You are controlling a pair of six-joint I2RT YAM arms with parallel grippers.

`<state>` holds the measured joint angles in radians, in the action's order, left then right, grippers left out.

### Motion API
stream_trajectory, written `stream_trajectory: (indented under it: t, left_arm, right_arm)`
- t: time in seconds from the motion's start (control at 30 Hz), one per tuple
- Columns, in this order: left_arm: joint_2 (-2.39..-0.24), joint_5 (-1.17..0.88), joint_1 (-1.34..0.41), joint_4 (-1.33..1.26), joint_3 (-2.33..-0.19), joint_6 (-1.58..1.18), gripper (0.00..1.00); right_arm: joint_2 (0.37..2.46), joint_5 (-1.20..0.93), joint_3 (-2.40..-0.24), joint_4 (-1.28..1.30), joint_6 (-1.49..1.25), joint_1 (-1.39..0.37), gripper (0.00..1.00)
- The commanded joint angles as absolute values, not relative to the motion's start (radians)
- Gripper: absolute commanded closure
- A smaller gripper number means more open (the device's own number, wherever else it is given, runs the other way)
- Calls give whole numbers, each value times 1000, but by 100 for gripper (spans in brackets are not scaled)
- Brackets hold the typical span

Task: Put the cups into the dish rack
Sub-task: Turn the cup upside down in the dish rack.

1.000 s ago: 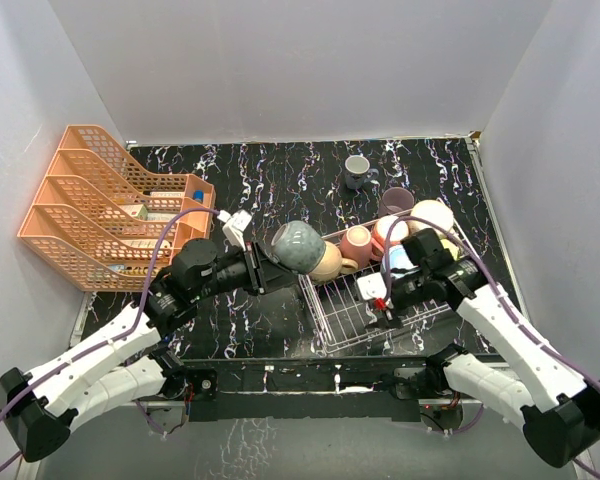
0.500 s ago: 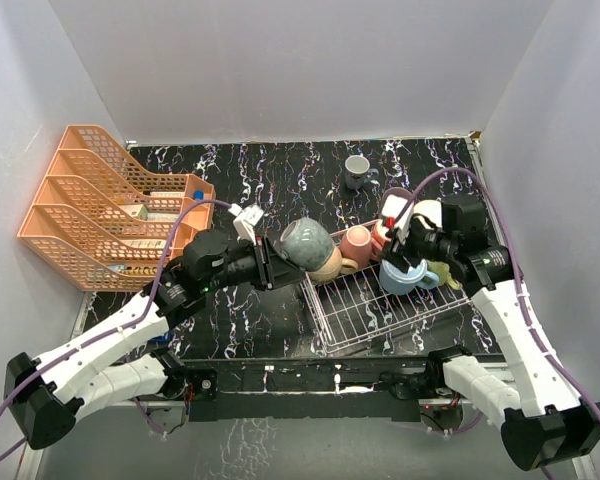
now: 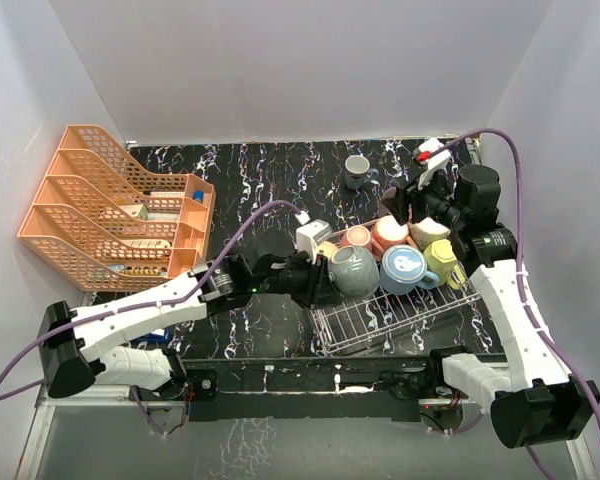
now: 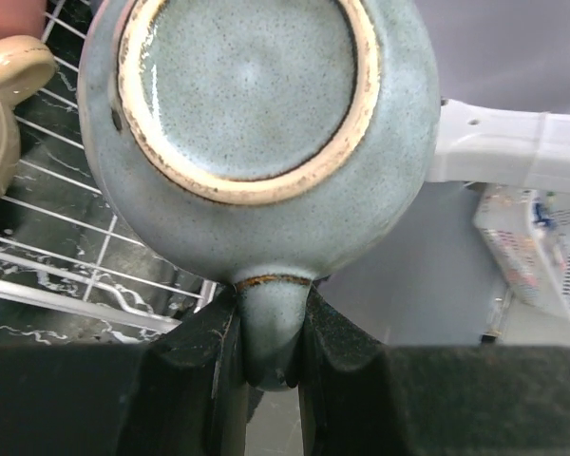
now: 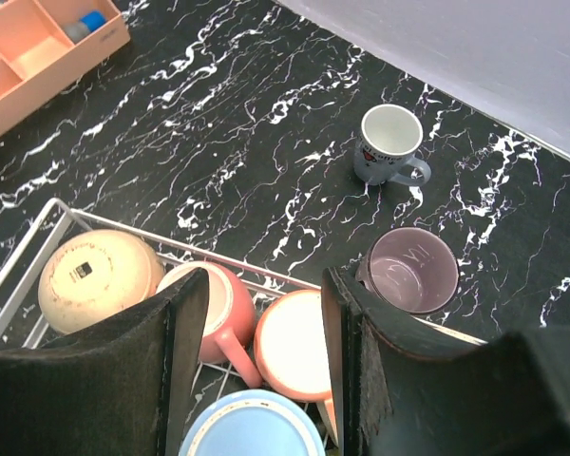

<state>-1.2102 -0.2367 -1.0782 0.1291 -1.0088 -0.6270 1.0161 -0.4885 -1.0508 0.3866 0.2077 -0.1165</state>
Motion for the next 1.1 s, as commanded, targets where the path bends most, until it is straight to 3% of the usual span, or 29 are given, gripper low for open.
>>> stream_trajectory:
  t: [0.0,0.57,1.07]
  left_arm:
    - [-1269,-146,-1121,196,-1158,-500,100]
    - [-1573,41,-1227,468,-1381,-325,100]
    - [-1656,162,-1251,468,-1369,-225,100]
  right_arm:
    - [1009,-504,-1087,277,122,-89,47]
    - [990,-579,-1013,250,102,-24,47]
    - [980,-618,-975,238,96,-3,47]
